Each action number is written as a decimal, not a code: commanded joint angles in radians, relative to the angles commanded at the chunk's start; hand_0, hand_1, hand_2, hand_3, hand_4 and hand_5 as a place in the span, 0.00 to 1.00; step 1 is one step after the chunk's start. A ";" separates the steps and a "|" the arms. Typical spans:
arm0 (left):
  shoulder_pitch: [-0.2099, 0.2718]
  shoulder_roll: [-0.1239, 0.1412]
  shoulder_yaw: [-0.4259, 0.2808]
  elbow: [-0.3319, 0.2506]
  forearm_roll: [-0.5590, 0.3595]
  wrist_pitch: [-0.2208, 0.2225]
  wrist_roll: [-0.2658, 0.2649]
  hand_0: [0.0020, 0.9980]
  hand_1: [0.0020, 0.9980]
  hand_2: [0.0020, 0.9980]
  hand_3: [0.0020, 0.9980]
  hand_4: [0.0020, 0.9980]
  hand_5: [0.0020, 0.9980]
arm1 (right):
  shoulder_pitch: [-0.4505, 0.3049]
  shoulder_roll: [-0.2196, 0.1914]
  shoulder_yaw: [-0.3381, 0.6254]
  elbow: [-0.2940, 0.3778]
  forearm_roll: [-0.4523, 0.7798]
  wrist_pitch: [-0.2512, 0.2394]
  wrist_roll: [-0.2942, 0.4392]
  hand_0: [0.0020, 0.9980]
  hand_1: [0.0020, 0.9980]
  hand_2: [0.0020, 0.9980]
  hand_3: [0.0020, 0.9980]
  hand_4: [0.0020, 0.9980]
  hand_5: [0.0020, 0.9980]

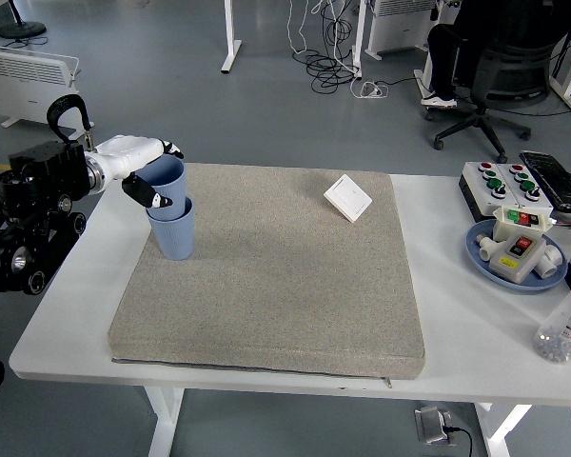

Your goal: Push cup pick cup insert cup

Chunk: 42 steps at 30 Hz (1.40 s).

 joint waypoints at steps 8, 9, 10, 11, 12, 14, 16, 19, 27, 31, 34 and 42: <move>0.004 -0.003 -0.015 0.018 -0.019 0.010 -0.003 0.75 0.81 0.93 0.90 0.94 0.58 | -0.001 0.000 -0.001 0.000 0.001 0.000 0.000 0.76 0.63 0.65 0.56 0.08 0.46; 0.005 -0.003 -0.016 0.019 -0.019 0.010 -0.002 0.84 0.88 1.00 0.93 0.97 0.62 | -0.001 0.000 -0.001 0.000 0.001 0.000 0.000 0.76 0.63 0.65 0.56 0.08 0.46; 0.006 -0.003 -0.017 0.020 -0.022 0.006 0.000 0.84 0.88 1.00 0.93 0.97 0.62 | 0.000 0.000 -0.002 0.000 0.002 0.000 0.001 0.76 0.63 0.65 0.56 0.08 0.46; 0.007 -0.003 -0.018 0.021 -0.025 0.002 0.002 0.84 0.88 1.00 0.93 0.97 0.62 | 0.001 0.000 -0.002 0.000 0.002 0.000 0.001 0.76 0.63 0.65 0.56 0.08 0.46; 0.007 -0.003 -0.018 0.021 -0.028 -0.001 0.003 0.84 0.88 1.00 0.93 0.97 0.62 | 0.001 0.000 -0.003 0.000 0.002 0.000 0.000 0.76 0.63 0.65 0.56 0.08 0.46; 0.009 -0.004 -0.021 0.022 -0.039 -0.007 0.006 0.84 0.88 1.00 0.93 0.97 0.62 | 0.002 0.001 -0.002 0.000 0.002 0.000 0.000 0.76 0.63 0.65 0.56 0.08 0.46; 0.011 -0.003 -0.022 0.020 -0.055 -0.009 0.009 0.86 0.88 1.00 0.94 0.99 0.70 | 0.003 0.001 -0.001 0.000 0.003 0.000 0.001 0.76 0.63 0.65 0.56 0.08 0.46; 0.013 -0.001 -0.026 0.018 -0.067 -0.008 0.011 0.86 0.88 1.00 0.94 0.99 0.70 | 0.003 0.001 -0.001 0.000 0.004 0.000 0.001 0.76 0.63 0.65 0.56 0.08 0.46; 0.078 0.008 -0.172 -0.064 -0.189 0.140 -0.054 0.89 0.87 0.93 0.84 0.84 1.00 | 0.005 0.003 0.003 0.000 0.000 0.001 0.001 0.76 0.63 0.65 0.56 0.08 0.46; 0.143 0.016 -0.290 -0.157 -0.335 0.244 -0.057 0.89 0.87 0.93 0.84 0.84 1.00 | 0.005 0.005 0.009 0.000 -0.003 0.001 0.000 0.76 0.63 0.65 0.56 0.08 0.46; 0.190 0.021 -0.335 -0.241 -0.458 0.287 -0.017 0.86 0.83 0.85 0.75 0.67 1.00 | 0.006 0.007 0.010 0.000 -0.005 0.002 0.000 0.76 0.63 0.65 0.56 0.08 0.46; 0.379 0.013 -0.423 -0.487 -0.796 0.240 0.122 0.85 0.83 0.85 0.76 0.65 1.00 | 0.009 0.010 0.022 0.000 -0.012 0.003 0.000 0.76 0.63 0.65 0.56 0.08 0.46</move>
